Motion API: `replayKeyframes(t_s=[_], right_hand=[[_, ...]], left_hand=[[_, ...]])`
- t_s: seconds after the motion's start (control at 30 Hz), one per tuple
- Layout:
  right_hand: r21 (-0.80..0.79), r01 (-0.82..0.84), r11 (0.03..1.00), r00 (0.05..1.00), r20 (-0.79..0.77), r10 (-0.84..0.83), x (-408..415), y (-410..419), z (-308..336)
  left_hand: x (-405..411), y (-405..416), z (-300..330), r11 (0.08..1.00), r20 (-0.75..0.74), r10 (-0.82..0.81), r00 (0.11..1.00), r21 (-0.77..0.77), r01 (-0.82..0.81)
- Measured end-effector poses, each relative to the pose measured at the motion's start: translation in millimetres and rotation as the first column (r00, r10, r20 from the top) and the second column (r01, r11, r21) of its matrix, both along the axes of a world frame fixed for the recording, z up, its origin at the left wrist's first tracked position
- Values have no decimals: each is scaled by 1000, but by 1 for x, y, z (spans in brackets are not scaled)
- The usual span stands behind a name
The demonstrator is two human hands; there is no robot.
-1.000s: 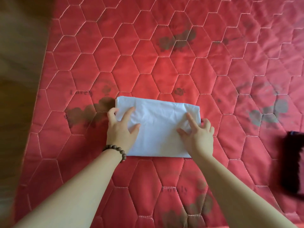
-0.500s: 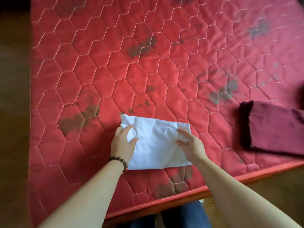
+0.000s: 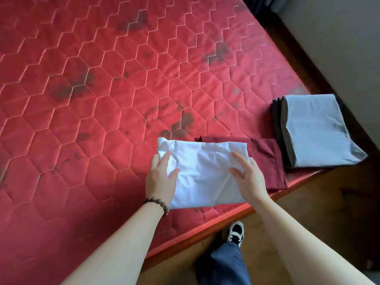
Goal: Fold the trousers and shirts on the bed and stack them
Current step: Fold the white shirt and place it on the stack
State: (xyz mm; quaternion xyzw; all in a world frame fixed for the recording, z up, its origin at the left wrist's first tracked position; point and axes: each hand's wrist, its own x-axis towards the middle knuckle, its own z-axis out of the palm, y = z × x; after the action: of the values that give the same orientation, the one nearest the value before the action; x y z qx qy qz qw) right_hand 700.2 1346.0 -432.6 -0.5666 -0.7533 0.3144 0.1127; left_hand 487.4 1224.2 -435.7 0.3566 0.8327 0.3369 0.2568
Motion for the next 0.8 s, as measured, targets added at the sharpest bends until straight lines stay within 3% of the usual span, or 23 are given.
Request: replayKeyframes(t_s=[0.17, 0.37, 0.43, 0.5, 0.53, 0.6, 0.67, 0.73, 0.8], right_hand=[[4, -12, 1000, 999, -31, 12, 79, 73, -10], [-58, 11, 998, 1000, -27, -12, 124, 111, -29], [-118, -10, 993, 999, -46, 5, 127, 116, -38], [-183, -63, 981, 997, 31, 70, 128, 119, -48], [-161, -75, 984, 985, 142, 99, 127, 120, -50], [59, -115, 992, 936, 340, 89, 121, 119, -53], [272, -234, 933, 932, 337, 135, 105, 112, -55], [327, -376, 867, 912, 295, 284, 80, 102, -62], [261, -503, 824, 845, 349, 405, 56, 93, -73]], left_hand=[[81, 71, -16, 999, -35, 1, 999, -40, -2], [121, 114, -32, 997, -120, -36, 992, -76, 27], [123, 118, -41, 992, -111, -49, 993, -119, 36], [124, 119, -49, 972, -131, -46, 990, -236, 13], [126, 119, -51, 957, -221, -55, 974, -291, -12], [129, 120, -53, 958, -462, -102, 881, -285, -39], [138, 126, -54, 981, -594, -174, 785, -173, 87], [151, 137, -60, 945, -623, -326, 711, -181, 274], [157, 148, -71, 873, -589, -488, 645, -327, 362]])
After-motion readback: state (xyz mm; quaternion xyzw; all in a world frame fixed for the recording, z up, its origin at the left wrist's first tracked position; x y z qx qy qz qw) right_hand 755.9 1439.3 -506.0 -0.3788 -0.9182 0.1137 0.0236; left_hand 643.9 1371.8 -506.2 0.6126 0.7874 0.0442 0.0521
